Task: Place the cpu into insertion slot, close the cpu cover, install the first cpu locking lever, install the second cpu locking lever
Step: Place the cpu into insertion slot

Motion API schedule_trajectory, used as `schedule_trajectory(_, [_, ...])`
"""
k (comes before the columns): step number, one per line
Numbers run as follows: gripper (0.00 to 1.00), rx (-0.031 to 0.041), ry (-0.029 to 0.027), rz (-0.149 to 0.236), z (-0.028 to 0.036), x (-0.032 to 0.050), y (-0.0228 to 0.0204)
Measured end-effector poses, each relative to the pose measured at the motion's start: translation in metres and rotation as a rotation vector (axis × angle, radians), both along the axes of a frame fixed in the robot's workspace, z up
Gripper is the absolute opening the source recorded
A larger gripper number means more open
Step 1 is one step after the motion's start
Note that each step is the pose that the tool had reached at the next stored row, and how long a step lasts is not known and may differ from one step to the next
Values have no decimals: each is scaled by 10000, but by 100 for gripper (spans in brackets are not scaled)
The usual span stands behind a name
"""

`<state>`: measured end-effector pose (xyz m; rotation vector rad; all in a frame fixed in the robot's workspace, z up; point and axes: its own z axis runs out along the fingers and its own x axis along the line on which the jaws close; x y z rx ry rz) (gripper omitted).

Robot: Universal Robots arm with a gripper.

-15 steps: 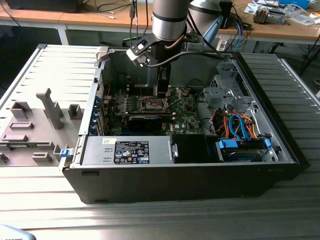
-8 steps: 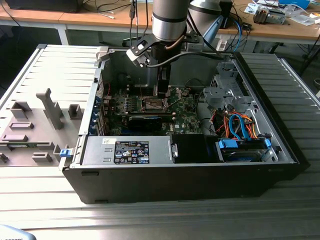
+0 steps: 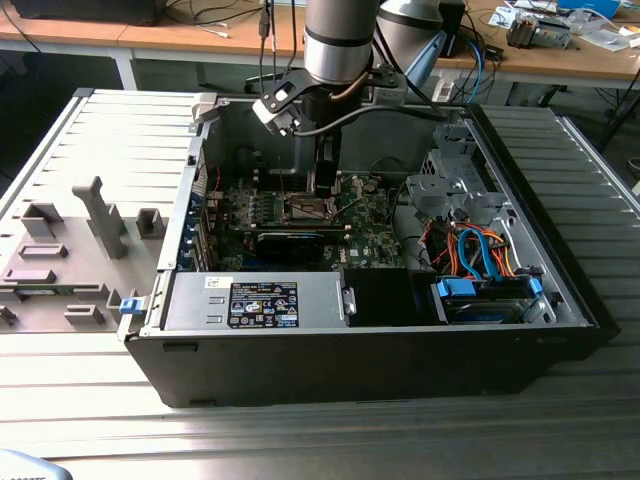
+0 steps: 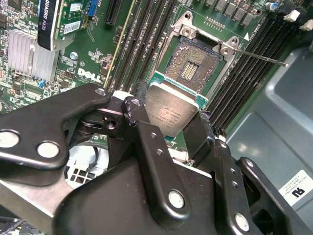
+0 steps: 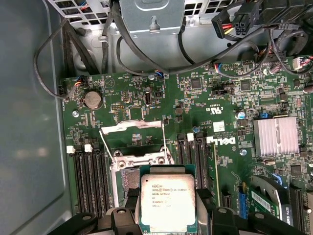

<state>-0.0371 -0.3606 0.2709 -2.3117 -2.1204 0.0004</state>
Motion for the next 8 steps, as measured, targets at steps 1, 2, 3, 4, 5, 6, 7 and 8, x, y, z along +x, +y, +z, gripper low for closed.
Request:
schedule_trajectory(1, [54,0,0,0,-2,0,0])
schedule_trajectory(2, [54,0,0,0,-13,0,0])
schedule_trajectory(3, [54,0,0,-1,-26,0,0])
schedule_trajectory(4, [54,0,0,-1,-27,0,0])
schedule_trajectory(5, [54,0,0,-1,-28,0,0])
schedule_trajectory(6, [54,0,0,0,-30,0,0])
schedule_trajectory(7, [54,0,0,0,-32,0,0])
schedule_trajectory(8, [54,1,0,-1,-46,-1,0])
